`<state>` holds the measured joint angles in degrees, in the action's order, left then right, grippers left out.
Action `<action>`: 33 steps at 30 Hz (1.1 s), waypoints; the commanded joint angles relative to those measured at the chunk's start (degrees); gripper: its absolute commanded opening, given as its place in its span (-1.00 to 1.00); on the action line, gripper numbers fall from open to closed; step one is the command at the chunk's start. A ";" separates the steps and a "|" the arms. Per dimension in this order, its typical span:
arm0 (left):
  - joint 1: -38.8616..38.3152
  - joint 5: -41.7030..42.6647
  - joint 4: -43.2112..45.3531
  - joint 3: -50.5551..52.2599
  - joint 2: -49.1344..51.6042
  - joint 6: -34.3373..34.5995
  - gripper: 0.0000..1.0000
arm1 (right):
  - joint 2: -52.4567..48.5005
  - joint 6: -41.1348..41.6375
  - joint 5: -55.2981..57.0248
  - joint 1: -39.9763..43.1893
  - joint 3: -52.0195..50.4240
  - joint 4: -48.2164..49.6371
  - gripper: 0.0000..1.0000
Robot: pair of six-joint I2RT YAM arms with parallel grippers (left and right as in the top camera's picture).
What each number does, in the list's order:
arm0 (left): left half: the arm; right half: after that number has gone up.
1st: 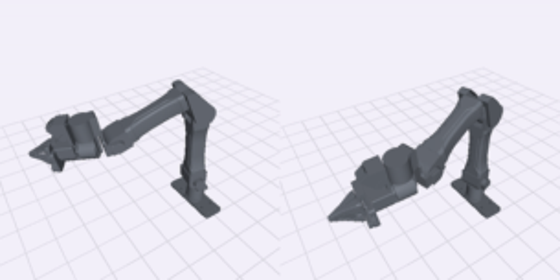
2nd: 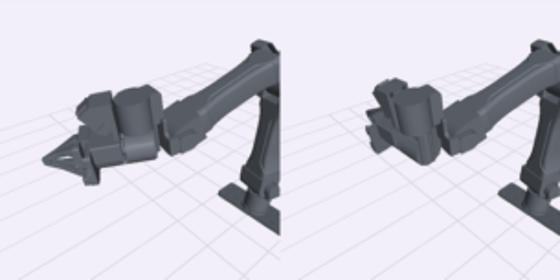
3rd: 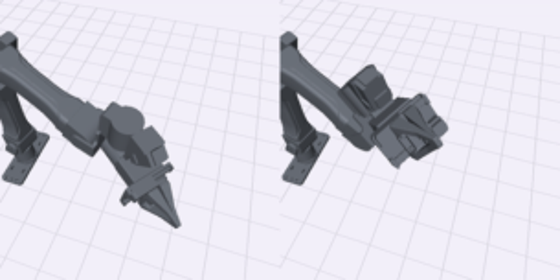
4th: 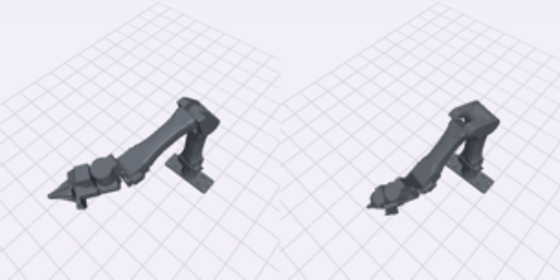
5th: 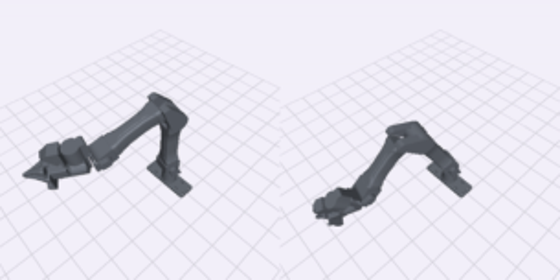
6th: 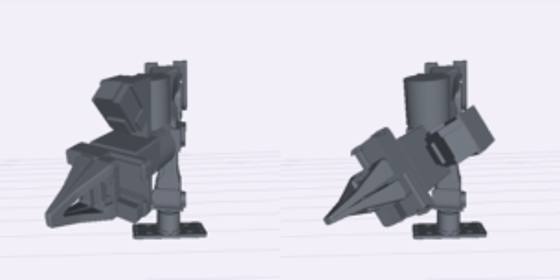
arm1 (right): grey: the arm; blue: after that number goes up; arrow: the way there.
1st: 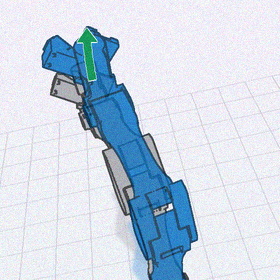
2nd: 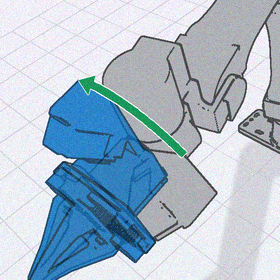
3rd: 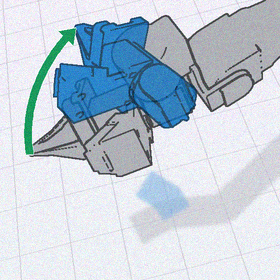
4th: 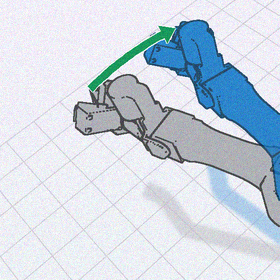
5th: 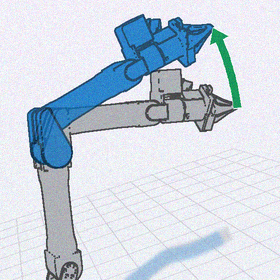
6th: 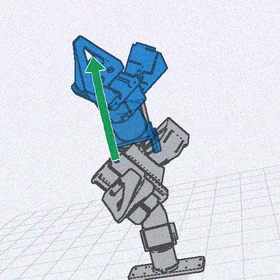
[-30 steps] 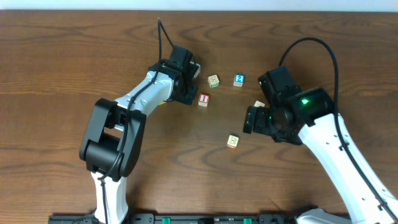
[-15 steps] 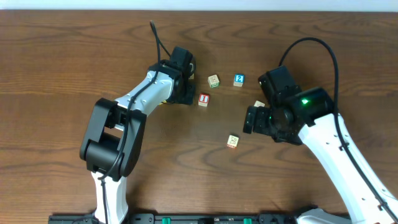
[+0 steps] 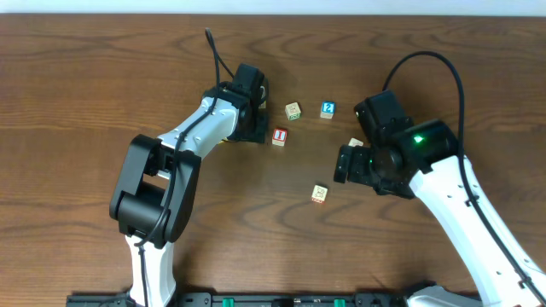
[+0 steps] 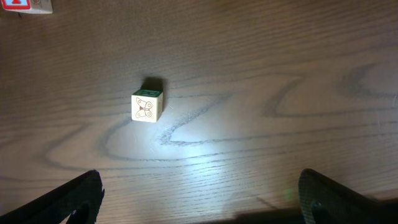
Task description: Spell out Ai2
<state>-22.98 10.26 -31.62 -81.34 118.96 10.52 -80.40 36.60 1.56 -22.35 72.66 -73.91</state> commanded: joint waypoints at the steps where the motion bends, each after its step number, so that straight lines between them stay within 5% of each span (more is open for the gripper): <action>1: 0.09 0.90 0.00 -1.46 -0.72 0.17 -0.06 | 0.44 -0.70 1.05 0.37 0.50 -0.11 0.98; 7: 0.13 0.28 -0.96 -1.66 -6.95 -1.79 -0.03 | 0.44 -0.70 1.03 0.37 0.50 -0.28 0.99; 16: 0.13 -18.38 -9.81 -1.66 -14.82 -1.79 -0.17 | 0.44 -0.68 1.01 0.37 0.50 -0.61 0.99; 19: 0.13 -17.70 -12.13 -1.55 -14.19 -2.67 -0.43 | 0.44 -0.68 1.01 0.37 0.50 -0.70 0.99; 33: 0.11 -12.39 -8.37 -1.07 -6.80 -2.80 -0.72 | 0.44 -0.68 1.01 0.35 0.50 -1.60 0.98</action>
<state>-22.98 -3.88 -40.25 -81.97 110.56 8.08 -80.38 36.60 1.58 -22.35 72.66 -75.42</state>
